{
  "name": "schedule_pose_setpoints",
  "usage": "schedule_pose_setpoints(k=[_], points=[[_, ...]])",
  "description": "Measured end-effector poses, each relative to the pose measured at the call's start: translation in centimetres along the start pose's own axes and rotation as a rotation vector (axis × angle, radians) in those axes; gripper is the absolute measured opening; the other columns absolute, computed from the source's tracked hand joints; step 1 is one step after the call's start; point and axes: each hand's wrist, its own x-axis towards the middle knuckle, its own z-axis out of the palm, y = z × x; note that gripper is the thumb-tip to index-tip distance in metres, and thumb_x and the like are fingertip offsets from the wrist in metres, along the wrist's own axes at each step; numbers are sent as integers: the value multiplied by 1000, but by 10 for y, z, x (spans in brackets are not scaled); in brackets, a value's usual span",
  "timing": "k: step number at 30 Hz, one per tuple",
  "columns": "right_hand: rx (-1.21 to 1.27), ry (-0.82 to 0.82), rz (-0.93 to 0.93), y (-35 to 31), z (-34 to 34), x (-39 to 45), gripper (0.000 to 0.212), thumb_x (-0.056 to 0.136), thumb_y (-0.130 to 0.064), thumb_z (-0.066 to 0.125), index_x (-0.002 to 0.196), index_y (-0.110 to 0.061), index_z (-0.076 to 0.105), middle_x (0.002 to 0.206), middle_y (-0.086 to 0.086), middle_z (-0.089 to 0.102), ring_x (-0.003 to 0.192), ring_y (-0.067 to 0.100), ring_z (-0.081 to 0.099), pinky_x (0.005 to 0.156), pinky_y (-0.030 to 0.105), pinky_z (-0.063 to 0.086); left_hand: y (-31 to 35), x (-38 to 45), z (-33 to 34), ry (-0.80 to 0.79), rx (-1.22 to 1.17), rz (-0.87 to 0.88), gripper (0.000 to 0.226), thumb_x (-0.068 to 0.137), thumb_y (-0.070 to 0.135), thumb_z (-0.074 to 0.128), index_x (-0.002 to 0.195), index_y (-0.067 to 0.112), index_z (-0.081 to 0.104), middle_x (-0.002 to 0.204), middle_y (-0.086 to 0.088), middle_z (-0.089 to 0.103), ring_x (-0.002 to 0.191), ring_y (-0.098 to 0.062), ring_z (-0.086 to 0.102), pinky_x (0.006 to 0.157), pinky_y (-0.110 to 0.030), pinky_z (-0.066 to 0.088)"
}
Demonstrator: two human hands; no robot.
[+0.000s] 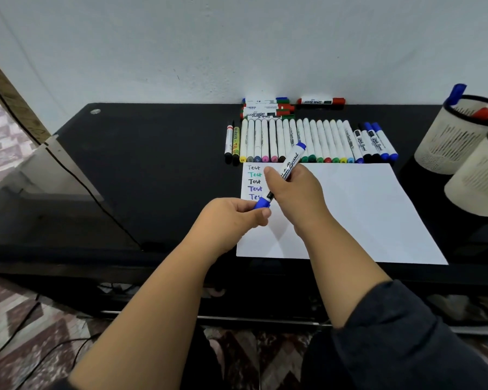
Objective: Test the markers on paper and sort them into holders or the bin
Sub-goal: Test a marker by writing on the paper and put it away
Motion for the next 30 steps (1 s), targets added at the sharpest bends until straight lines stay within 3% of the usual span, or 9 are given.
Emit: schedule_pose_setpoints(k=[5, 9, 12, 16, 18, 21, 24, 27, 30], points=[[1, 0, 40, -1, 2, 2, 25, 92, -26, 51, 74, -9, 51, 71, 0, 61, 67, 18, 59, 57, 27, 43, -4, -2, -2, -10, -133, -4, 5, 87, 32, 64, 83, 32, 65, 67, 16, 70, 62, 15, 60, 70, -13, 37], [10, -15, 68, 0, 4, 3, 21, 93, -25, 50, 81, -8, 52, 85, 6, 68, 73, 16, 63, 57, 25, 43, -4, -2, -1, -19, -177, -22, 11, 87, 29, 64, 92, 21, 71, 69, 11, 72, 65, 6, 65, 84, -20, 44], [7, -19, 80, -1, 6, 2, 22, 93, -24, 49, 75, -13, 49, 82, 3, 67, 70, 13, 62, 52, 21, 41, -5, -2, -3, -14, -177, -45, 15, 88, 28, 64, 94, 16, 71, 69, 9, 71, 69, -1, 66, 76, -17, 47], [15, -5, 113, -2, 11, 2, 26, 91, -24, 50, 94, 0, 58, 96, 14, 70, 87, 26, 67, 65, 33, 50, -5, -3, -3, -21, -180, -71, 14, 88, 28, 63, 93, 17, 71, 70, 8, 71, 73, -6, 66, 76, -20, 49], [22, -13, 103, -2, 13, 2, 21, 91, -22, 49, 86, -4, 56, 99, 16, 69, 83, 26, 67, 62, 33, 49, -5, -4, -4, -23, -200, -89, 13, 88, 28, 63, 91, 18, 71, 68, 8, 70, 69, -4, 66, 75, -20, 50], [22, -23, 73, -3, 14, 2, 19, 91, -21, 49, 74, -11, 49, 97, 19, 68, 67, 21, 54, 52, 26, 38, -9, -5, -6, -37, -282, -87, 14, 89, 26, 62, 89, 16, 71, 68, 7, 71, 68, -5, 67, 81, -25, 51], [29, -21, 60, -2, 17, 3, 19, 91, -22, 49, 75, -11, 52, 96, 18, 68, 71, 24, 59, 55, 27, 40, -11, -7, -6, -8, -305, -76, 13, 90, 25, 61, 88, 16, 71, 69, 7, 70, 72, -7, 68, 86, -28, 51], [-6, 2, 60, -1, 24, 3, 19, 90, -22, 48, 78, -7, 53, 94, 20, 67, 73, 23, 57, 60, 29, 42, -11, -6, -3, 66, -218, -54, 19, 90, 27, 61, 102, 15, 70, 71, 10, 69, 74, -3, 65, 82, -23, 49], [-9, 132, 110, -3, 7, 12, 27, 93, -22, 48, 68, -12, 44, 69, 7, 56, 56, 16, 48, 44, 17, 36, -16, -12, -5, 93, -68, -29, 21, 90, 30, 60, 108, 22, 68, 81, 16, 68, 86, 0, 60, 70, -17, 41]])
